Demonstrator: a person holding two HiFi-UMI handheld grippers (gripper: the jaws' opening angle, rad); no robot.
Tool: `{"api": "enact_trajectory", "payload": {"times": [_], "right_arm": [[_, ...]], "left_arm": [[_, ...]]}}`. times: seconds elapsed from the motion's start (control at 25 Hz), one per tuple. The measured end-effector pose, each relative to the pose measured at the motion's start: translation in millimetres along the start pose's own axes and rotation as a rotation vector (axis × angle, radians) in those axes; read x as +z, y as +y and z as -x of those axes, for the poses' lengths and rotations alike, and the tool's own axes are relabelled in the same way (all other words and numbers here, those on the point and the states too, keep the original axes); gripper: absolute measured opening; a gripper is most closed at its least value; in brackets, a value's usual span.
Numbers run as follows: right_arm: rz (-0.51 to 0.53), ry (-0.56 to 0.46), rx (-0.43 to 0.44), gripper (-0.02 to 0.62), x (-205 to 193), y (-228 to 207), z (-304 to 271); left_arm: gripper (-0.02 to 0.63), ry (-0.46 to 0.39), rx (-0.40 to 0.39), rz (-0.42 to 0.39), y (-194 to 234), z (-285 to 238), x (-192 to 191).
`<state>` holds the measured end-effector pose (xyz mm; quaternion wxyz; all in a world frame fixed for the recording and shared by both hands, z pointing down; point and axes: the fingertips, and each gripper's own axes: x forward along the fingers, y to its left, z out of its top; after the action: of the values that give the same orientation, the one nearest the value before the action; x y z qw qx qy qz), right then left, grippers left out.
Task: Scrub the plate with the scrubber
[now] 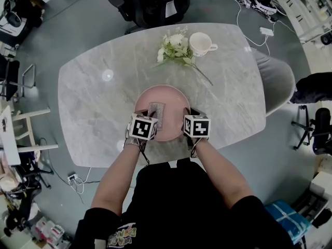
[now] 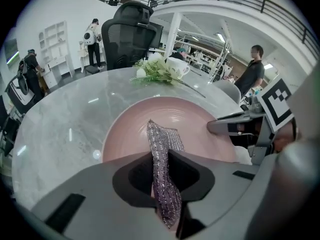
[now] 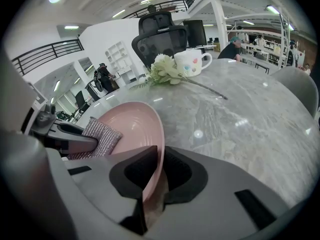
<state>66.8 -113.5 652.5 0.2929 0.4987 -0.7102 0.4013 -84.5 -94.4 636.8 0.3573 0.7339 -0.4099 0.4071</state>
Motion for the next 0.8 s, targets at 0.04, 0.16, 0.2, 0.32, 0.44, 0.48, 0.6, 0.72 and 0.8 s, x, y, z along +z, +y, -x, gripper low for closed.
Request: {"api": "enact_trajectory", "payload": {"times": [0.04, 0.16, 0.2, 0.32, 0.44, 0.48, 0.6, 0.72, 0.8], "right_arm": [[0.001, 0.0, -0.001, 0.054, 1.0, 0.3, 0.2], [0.004, -0.001, -0.003, 0.054, 2.0, 0.8, 0.2], [0.004, -0.001, -0.001, 0.055, 1.2, 0.8, -0.8], [0.002, 0.0, 0.0, 0.055, 0.6, 0.8, -2.1], [0.003, -0.003, 0.0, 0.055, 0.2, 1.4, -2.2], [0.004, -0.005, 0.0, 0.055, 0.5, 1.3, -2.4], [0.004, -0.007, -0.003, 0.055, 1.9, -0.1, -3.5], [-0.002, -0.001, -0.009, 0.055, -0.8, 0.4, -2.9], [-0.002, -0.001, -0.013, 0.055, -1.4, 0.7, -1.5]], "left_arm": [[0.078, 0.002, 0.009, -0.002, 4.2, 1.2, -0.8], [0.078, 0.008, 0.039, -0.016, 16.0, 5.2, -4.1], [0.078, 0.01, 0.049, -0.025, 19.2, 6.9, -4.6], [0.078, 0.01, 0.081, -0.061, 28.0, 10.4, -5.5], [0.078, 0.01, 0.113, -0.096, 35.5, 13.6, -6.8], [0.078, 0.011, 0.125, -0.109, 37.9, 14.5, -6.7], [0.078, 0.011, 0.16, -0.144, 45.8, 15.8, -5.0], [0.078, 0.012, 0.183, -0.157, 53.5, 18.5, -6.9], [0.079, 0.009, 0.202, -0.167, 59.0, 21.5, -7.3]]}}
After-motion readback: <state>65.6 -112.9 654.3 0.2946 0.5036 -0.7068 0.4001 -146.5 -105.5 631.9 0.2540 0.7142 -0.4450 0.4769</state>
